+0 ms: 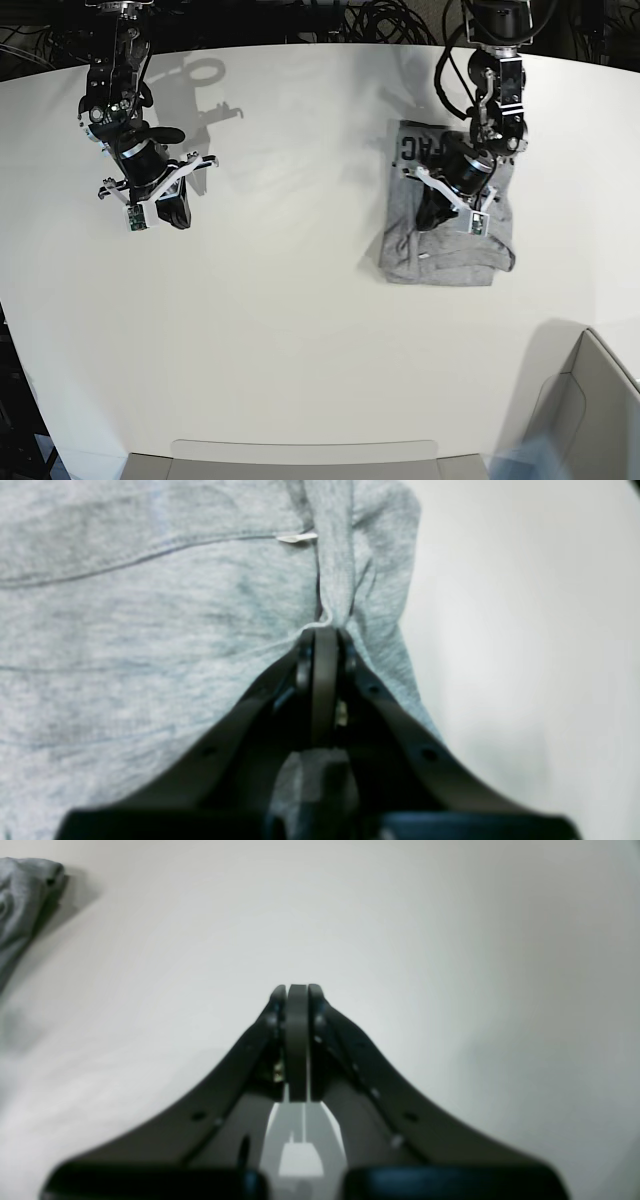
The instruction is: Fold the T-shirt properly
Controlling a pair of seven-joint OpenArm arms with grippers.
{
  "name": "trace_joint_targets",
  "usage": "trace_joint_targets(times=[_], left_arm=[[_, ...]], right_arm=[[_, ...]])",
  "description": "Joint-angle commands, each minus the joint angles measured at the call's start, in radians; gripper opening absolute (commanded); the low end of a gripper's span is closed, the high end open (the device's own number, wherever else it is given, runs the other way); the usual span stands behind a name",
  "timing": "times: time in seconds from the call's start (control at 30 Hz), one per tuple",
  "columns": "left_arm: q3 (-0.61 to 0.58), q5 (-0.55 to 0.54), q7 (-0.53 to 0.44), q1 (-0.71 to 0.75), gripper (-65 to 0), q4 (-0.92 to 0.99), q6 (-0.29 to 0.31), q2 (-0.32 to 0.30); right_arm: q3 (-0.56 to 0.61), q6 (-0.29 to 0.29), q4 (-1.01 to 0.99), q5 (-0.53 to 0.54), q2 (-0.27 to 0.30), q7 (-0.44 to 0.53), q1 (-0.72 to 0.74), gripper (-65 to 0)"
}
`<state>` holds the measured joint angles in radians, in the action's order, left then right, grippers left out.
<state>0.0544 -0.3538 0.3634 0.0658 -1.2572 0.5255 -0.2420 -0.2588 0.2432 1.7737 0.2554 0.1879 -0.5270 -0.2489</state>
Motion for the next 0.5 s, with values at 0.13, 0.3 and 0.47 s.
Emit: trace_joint_targets(times=[0.13, 0.3, 0.47], left_arm=[[0.000, 0.048, 0.059, -0.030, -65.0, 0.035, -0.032, -0.067], [0.006, 0.048, 0.059, -0.044, -65.0, 0.026, -0.032, -0.095], [0.008, 0.049, 0.061, -0.033, -65.0, -0.181, -0.032, -0.102]], right_arm=[[-0.001, 0.002, 0.021, 0.006, 0.008, 0.026, 0.020, -65.0], [-0.001, 0.002, 0.028, 0.006, 0.008, 0.026, 0.020, -65.0], [0.000, 0.003, 0.091, 0.006, 0.008, 0.026, 0.012, -65.0]])
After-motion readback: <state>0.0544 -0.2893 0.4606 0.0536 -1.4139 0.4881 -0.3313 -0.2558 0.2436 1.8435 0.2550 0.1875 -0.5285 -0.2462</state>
